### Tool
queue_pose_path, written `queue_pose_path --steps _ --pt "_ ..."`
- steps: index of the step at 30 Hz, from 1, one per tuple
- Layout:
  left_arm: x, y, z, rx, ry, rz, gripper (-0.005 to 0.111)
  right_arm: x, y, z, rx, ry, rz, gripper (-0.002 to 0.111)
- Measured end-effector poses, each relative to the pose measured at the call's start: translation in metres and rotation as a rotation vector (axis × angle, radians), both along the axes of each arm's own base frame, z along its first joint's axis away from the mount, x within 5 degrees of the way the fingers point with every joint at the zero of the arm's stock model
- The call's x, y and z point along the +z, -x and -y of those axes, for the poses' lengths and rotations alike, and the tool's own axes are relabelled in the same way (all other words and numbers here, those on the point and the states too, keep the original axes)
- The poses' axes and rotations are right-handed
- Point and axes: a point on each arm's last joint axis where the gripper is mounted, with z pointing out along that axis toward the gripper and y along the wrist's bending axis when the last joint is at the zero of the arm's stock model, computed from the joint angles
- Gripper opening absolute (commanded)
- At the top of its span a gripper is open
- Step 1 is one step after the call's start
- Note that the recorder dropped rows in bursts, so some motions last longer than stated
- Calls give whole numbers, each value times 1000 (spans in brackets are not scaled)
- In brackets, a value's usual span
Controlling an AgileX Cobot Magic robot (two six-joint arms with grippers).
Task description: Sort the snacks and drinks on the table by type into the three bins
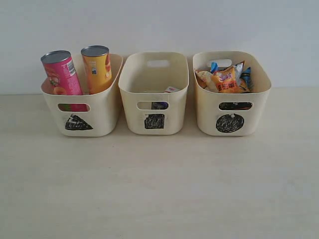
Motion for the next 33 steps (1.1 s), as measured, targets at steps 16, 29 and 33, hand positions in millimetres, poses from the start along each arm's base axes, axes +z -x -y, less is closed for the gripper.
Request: queue_pose_path --steps 16,29,33 --pt "-6 3 0 1 -15 -61 4 0 0 0 0 -4 0 0" --pt "-6 3 0 0 -14 -61 4 0 0 0 0 -4 0 0" --pt "-6 3 0 0 -14 -61 4 0 0 0 0 -4 0 0"
